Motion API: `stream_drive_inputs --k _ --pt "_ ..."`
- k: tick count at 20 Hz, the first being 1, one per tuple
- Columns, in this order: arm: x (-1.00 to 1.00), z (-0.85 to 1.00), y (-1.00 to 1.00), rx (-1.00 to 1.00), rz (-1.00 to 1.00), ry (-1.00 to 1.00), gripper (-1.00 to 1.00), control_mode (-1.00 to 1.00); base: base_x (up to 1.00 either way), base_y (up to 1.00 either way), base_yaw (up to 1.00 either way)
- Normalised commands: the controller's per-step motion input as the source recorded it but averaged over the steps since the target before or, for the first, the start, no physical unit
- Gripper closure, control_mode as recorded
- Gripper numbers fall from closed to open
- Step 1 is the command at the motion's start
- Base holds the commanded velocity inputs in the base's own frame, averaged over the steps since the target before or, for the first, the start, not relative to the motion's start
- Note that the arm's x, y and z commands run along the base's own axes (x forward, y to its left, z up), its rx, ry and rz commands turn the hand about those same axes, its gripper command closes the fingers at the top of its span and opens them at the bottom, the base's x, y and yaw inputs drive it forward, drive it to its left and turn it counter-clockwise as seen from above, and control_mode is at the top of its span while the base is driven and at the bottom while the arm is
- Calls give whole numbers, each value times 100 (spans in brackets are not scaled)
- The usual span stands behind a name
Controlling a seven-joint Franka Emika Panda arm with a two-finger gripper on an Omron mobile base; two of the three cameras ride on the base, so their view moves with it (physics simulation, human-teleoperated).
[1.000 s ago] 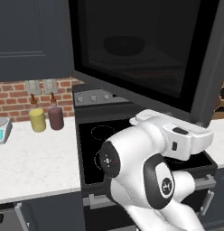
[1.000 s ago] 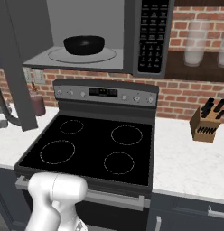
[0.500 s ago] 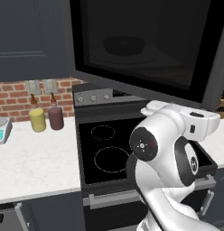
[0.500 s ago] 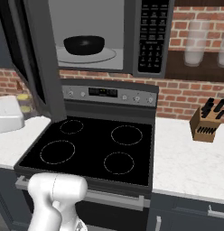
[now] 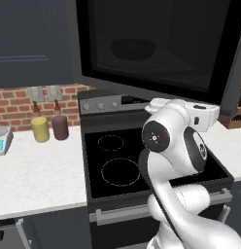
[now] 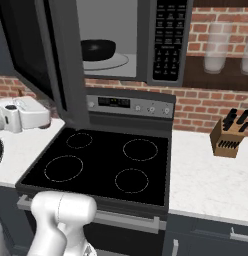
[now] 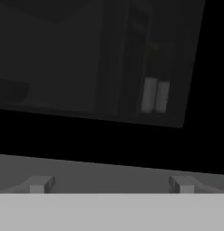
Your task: Open the microwave, place the bowl with waffle inside the microwave, then close the microwave door and turn it on.
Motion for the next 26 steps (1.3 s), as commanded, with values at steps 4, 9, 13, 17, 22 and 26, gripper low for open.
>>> stream_drive_inputs --k 4,9,13,17,22,26 --pt "69 0 -12 2 11 0 -100 -100 0 0 0" --pt "60 0 -28 3 17 0 -100 -100 0 0 0" --pt "55 0 -37 3 22 0 -100 -100 0 0 0" --pt "48 0 -42 5 20 -1 -100 -100 0 0 0" --pt "46 3 -33 6 18 0 -100 -100 0 0 0" --pt "44 12 -28 8 15 0 -100 -100 0 0 0"
